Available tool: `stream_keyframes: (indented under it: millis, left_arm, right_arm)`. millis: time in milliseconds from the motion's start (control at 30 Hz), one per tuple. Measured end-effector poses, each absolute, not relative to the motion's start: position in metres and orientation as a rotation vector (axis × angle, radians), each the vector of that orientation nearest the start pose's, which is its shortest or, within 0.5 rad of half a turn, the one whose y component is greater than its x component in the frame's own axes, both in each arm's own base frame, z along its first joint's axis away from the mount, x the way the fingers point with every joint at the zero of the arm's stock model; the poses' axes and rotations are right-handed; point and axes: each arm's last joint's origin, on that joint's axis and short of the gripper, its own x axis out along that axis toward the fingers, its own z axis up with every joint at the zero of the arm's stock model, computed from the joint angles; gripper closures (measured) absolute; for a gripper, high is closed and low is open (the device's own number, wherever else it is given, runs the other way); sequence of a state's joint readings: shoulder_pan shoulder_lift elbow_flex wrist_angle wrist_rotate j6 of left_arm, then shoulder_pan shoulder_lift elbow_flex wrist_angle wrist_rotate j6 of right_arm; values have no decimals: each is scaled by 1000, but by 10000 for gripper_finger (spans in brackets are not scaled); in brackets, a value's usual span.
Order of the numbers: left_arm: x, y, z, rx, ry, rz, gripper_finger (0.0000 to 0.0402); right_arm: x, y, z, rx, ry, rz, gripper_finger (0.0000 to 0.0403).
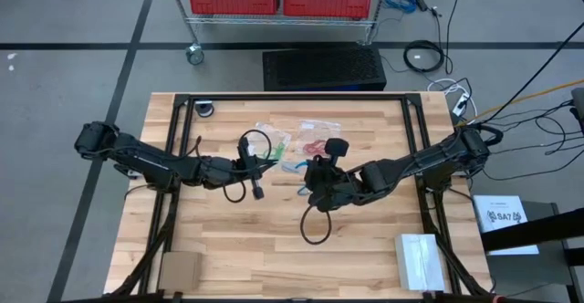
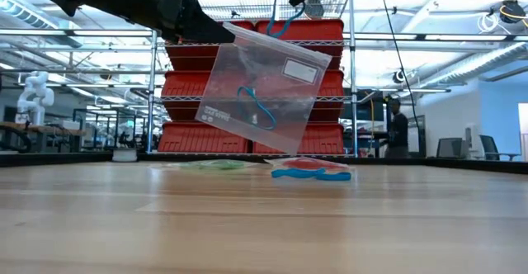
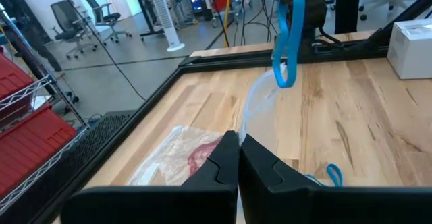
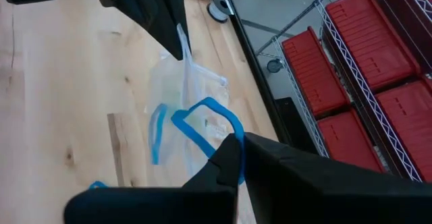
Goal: Sort rubber bands
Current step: Put the right blue rubber band into the bottom transparent zip bag
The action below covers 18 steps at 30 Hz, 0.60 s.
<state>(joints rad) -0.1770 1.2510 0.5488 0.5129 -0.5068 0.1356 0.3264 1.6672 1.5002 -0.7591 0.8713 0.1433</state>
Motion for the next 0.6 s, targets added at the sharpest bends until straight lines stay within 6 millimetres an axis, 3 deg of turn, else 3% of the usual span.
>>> stream_keyframes:
  millis: [600]
  left_arm:
    - [253, -31, 224, 179, 198, 319, 401]
  right_arm:
    - [339, 72, 313, -373, 776, -612, 403]
